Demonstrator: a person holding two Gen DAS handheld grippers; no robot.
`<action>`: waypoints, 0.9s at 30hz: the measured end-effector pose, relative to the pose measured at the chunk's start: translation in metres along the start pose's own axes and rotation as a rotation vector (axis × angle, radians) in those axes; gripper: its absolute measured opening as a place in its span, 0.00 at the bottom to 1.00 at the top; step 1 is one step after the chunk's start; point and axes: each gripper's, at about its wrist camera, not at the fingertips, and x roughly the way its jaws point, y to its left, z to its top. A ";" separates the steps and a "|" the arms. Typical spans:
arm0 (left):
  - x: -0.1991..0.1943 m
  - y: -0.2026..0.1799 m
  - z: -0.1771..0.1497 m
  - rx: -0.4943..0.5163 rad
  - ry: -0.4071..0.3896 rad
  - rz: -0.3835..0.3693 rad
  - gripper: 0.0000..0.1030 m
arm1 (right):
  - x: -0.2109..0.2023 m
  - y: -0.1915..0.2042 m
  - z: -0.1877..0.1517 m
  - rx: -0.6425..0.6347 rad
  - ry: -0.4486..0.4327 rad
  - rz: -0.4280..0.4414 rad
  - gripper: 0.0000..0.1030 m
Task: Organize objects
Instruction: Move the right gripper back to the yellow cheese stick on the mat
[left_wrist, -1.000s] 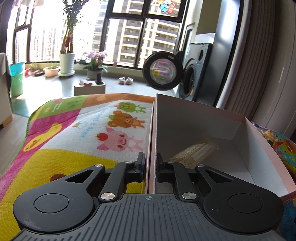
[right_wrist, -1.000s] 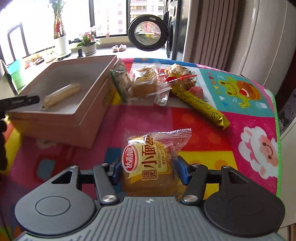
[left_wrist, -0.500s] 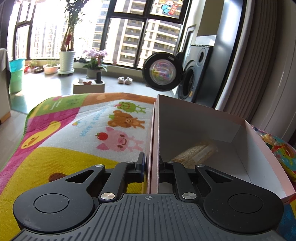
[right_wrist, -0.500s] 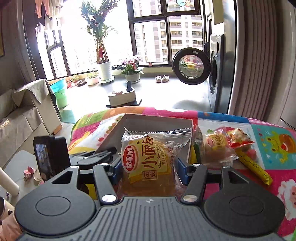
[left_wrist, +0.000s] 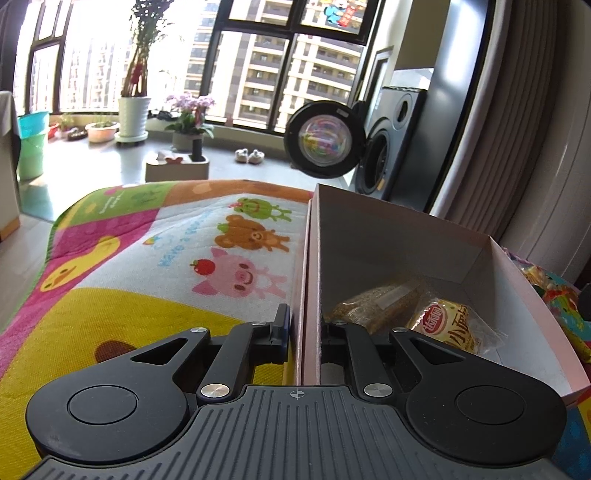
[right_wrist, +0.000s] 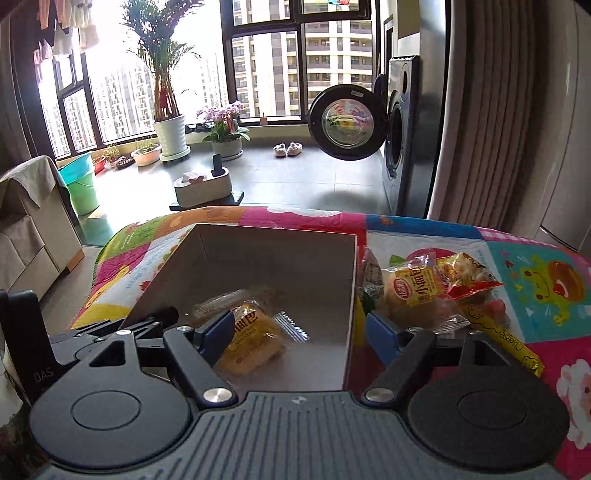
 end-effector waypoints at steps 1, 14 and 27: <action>0.000 0.000 0.000 0.001 0.000 0.001 0.12 | -0.005 -0.008 -0.006 0.003 -0.009 -0.026 0.84; -0.001 0.000 0.001 0.006 -0.009 0.007 0.12 | -0.016 -0.103 -0.081 0.017 -0.103 -0.379 1.00; 0.000 -0.001 0.001 0.003 -0.008 0.004 0.12 | 0.017 -0.147 -0.083 0.140 0.022 -0.322 1.00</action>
